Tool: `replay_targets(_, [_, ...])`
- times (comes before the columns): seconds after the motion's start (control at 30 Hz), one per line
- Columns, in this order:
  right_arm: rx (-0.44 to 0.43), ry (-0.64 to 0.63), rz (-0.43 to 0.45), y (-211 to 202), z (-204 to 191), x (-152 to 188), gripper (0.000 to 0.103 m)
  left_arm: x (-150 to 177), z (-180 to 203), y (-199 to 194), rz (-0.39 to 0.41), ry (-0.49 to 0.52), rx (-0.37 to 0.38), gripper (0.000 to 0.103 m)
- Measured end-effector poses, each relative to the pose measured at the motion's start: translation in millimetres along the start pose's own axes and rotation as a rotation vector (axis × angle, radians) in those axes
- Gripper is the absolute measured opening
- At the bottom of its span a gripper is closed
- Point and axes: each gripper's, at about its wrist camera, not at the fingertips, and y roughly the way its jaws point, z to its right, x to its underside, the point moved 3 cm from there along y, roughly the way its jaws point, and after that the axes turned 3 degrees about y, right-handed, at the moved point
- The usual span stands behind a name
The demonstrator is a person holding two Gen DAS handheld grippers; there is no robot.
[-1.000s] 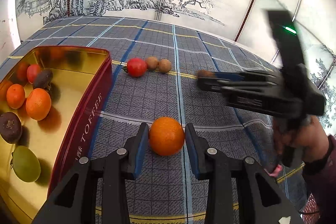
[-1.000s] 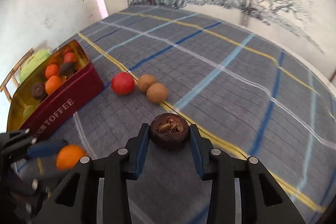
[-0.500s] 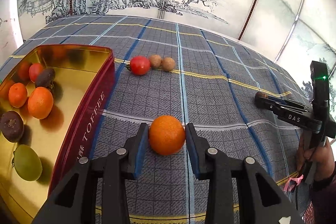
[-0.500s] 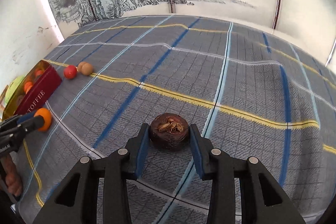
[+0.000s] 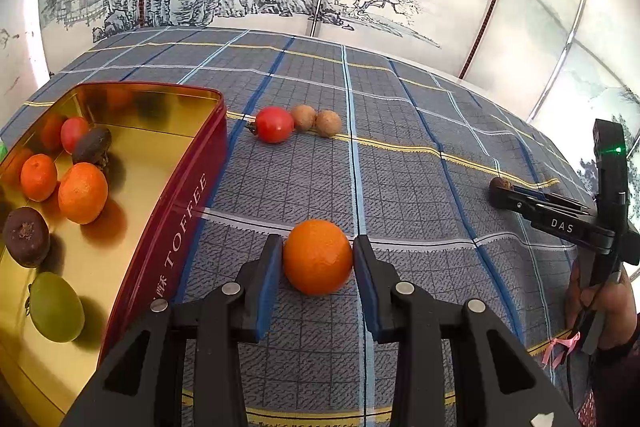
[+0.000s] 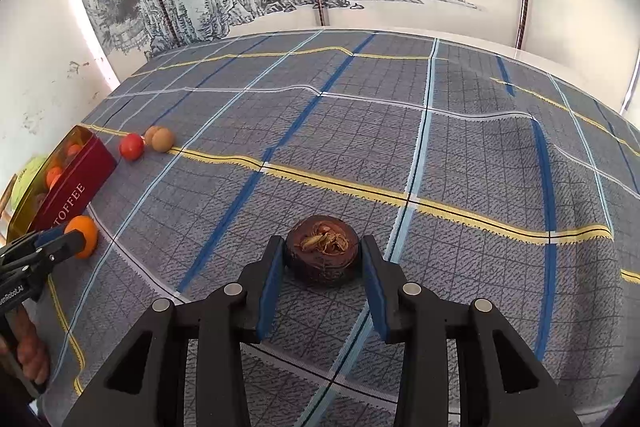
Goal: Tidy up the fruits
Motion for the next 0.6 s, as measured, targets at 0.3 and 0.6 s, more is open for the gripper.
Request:
replay_targets(0.3, [0.011,0.014,0.003,1.1,3.1,-1.1,0.039,-0.5,-1.8,-1.4,0.002,-0.001,-0.006,0.032])
replay_targets(0.6, [0.023,0.013,0.003,0.7,7.0,-0.8,0.039,-1.2,-0.4,-3.1,0.007,0.013,-0.034,0.032])
